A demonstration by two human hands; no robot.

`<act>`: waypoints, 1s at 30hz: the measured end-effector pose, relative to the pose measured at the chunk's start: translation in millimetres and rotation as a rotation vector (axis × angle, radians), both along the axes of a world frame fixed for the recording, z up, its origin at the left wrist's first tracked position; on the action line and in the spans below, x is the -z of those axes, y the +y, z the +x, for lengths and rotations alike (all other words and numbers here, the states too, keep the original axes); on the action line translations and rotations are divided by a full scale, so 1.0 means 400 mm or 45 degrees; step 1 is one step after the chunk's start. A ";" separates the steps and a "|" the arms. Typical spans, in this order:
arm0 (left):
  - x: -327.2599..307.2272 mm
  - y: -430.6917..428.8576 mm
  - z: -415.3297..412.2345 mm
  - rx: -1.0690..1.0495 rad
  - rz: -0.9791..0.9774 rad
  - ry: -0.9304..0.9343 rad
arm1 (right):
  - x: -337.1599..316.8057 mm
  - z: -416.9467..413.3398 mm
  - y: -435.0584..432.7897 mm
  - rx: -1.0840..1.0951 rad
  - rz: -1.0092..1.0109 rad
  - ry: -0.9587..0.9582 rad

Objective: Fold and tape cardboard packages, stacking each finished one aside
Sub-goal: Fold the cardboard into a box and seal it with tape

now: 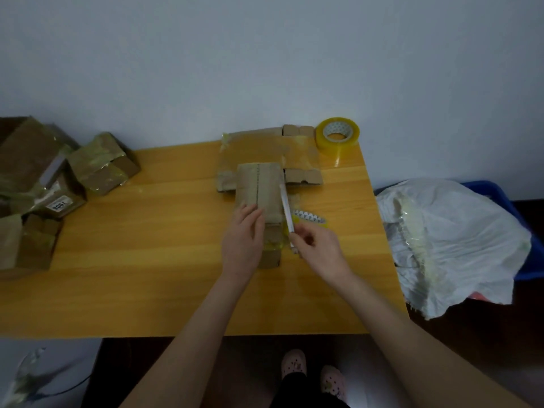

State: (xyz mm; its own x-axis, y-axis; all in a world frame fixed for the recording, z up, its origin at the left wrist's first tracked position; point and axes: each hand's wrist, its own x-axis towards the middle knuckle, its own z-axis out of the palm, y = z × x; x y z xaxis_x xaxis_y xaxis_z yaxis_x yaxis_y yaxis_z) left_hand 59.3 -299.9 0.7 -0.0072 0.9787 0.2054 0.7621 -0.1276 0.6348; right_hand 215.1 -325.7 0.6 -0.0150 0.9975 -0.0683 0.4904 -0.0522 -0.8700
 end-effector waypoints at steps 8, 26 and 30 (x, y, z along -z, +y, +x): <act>-0.068 -0.017 0.067 -0.171 -0.200 -0.298 | -0.029 0.006 0.040 0.046 0.019 -0.395; 0.035 0.004 0.051 -0.107 -0.071 0.165 | -0.002 0.058 0.109 -0.231 -0.159 -0.861; 0.030 0.001 0.052 -0.120 -0.068 0.148 | -0.010 0.081 0.108 -0.182 -0.156 -0.898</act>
